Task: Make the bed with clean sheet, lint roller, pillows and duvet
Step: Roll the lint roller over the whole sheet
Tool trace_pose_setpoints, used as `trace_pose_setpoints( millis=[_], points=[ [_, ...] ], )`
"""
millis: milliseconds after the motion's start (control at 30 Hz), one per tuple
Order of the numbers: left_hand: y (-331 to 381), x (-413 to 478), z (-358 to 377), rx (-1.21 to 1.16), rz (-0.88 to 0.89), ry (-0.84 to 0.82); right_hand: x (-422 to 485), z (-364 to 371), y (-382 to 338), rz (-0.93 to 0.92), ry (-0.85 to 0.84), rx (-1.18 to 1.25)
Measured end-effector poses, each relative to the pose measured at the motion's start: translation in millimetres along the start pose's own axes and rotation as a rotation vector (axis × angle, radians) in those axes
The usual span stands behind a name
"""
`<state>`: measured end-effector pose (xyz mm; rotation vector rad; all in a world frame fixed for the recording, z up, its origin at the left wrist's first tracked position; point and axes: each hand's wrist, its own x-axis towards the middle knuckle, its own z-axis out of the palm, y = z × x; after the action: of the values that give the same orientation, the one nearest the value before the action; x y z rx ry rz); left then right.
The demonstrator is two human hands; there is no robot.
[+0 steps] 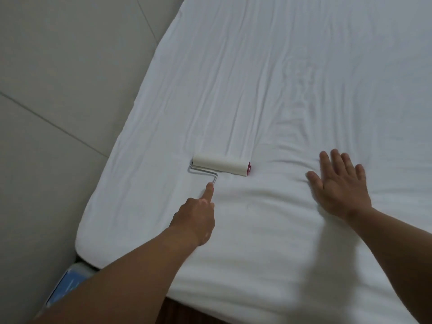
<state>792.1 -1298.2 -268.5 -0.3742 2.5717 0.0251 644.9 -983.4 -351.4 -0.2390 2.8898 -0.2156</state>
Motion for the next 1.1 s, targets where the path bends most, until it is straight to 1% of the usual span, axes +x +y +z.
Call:
trace_pose_setpoints(
  millis=[33,67,133,267,367,467,500,600,700,767,867,933,1033,1100],
  points=[
    [-3,-11,5,-0.028,0.009,0.001,-9,2,0,0.006,0.0,-0.004],
    [-8,-24,13,0.025,0.021,-0.036,-18,4,0,0.013,0.0,-0.007],
    [-19,-49,28,0.045,0.004,-0.074,-32,6,-1,0.025,-0.008,-0.016],
    [-30,-86,46,0.109,0.042,-0.088,-56,8,0,0.059,-0.08,-0.039],
    [-38,-123,46,0.061,0.031,-0.148,-71,8,1,0.064,-0.129,-0.048],
    [-47,-158,60,0.103,0.059,-0.165,-77,6,3,0.062,-0.168,-0.065],
    [-51,-169,67,0.05,0.023,-0.149,-78,5,4,0.062,-0.178,-0.068],
    [-61,-197,83,-0.066,0.002,-0.114,-81,1,4,0.06,-0.209,-0.063],
    [-64,-224,78,-0.198,-0.094,-0.121,-81,-9,3,0.068,-0.269,-0.053],
    [-60,-238,66,-0.279,-0.136,-0.111,-79,-16,2,0.065,-0.277,-0.033],
    [-41,-248,46,-0.387,-0.194,-0.088,-75,-27,1,0.038,-0.218,-0.007],
    [-23,-240,31,-0.481,-0.209,-0.015,-69,-38,3,0.023,-0.151,0.021],
    [18,-204,-3,-0.602,-0.137,0.12,-41,-54,16,-0.088,0.021,0.002],
    [51,-162,-28,-0.623,-0.09,0.174,-5,-63,31,-0.134,0.074,-0.014]
  ],
)
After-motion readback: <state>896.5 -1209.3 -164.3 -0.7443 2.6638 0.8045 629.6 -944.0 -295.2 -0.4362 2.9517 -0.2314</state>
